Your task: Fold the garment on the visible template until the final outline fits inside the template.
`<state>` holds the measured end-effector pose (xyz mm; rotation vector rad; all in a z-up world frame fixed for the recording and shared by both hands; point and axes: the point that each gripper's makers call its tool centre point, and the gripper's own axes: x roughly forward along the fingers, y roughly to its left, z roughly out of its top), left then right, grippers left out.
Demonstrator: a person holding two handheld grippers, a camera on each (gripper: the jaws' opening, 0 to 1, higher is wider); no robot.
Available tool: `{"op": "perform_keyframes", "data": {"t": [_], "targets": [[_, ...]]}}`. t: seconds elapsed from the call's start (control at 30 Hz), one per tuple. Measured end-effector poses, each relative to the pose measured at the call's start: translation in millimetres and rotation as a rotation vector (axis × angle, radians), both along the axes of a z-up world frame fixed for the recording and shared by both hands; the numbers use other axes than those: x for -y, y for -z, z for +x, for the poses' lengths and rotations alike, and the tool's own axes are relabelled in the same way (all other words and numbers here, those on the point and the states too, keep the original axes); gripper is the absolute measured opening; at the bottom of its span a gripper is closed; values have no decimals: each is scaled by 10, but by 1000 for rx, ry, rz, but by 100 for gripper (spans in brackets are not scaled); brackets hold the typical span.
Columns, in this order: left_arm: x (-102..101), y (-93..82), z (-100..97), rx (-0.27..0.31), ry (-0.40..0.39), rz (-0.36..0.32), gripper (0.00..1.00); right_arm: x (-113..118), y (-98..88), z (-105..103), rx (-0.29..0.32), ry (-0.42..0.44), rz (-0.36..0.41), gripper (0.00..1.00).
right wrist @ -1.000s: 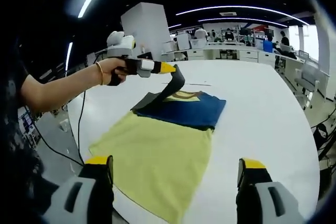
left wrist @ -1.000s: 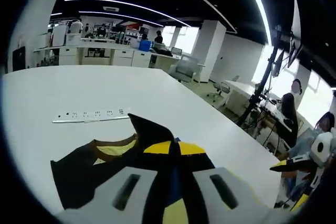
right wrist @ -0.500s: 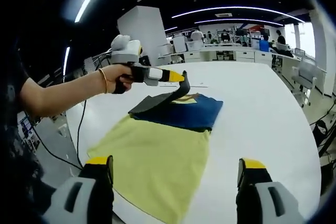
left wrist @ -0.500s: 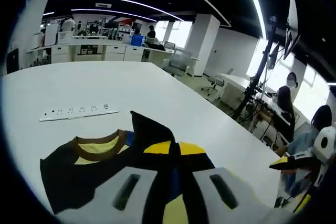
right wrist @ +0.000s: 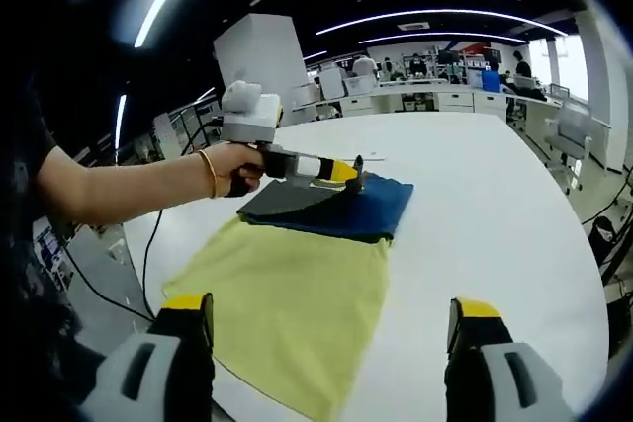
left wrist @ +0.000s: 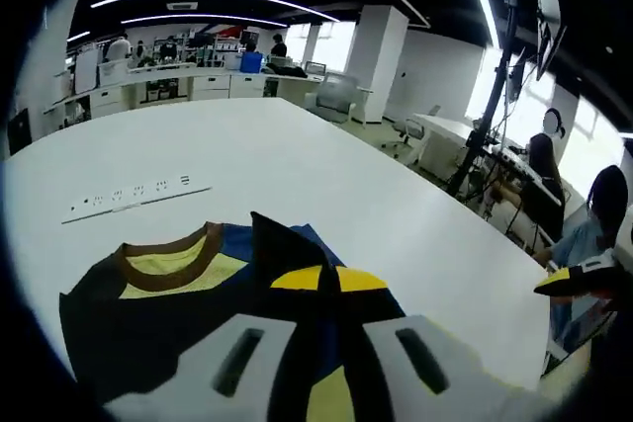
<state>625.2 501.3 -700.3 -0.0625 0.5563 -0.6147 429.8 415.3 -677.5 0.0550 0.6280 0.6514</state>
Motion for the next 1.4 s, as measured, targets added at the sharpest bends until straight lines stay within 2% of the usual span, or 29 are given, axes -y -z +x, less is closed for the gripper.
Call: {"op": "perform_keyframes", "data": {"t": [0.13,0.17,0.2,0.27,0.33,0.57,0.7,0.9,1.07,1.13,1.23,1.4], "targets": [[101,88,-34,-15,18,-29,0,15,-5,2,1,2,1,99],[127,106,-47,-7,39,-18,1,21,-7,3,2,4,2,99],[190,117,-83,12,92,-11,1,24,-8,3,1,6,3,99],[229,137,-156,14,132,-3,2,30,-13,6,3,9,3,99],[215,146,-185,19,143,5,10,25,-20,9,6,7,5,99],[104,42,-274,48,177,-11,48,-55,6,-43,-2,-55,-20,99],[-32,-95,-313,90,181,-27,65,-80,46,-76,-8,-108,-50,99],[-339,-258,-409,133,162,-34,82,-157,106,-113,-19,-195,-87,99],[-599,-286,-552,143,153,-13,94,-244,192,-176,-35,-304,-158,100],[-715,-280,-626,119,134,-37,99,-298,216,-211,-32,-349,-164,100],[-865,-280,-743,114,126,-37,99,-358,261,-265,-52,-398,-173,100],[-1075,-270,-981,122,152,9,99,-430,327,-329,-63,-467,-188,100]]}}
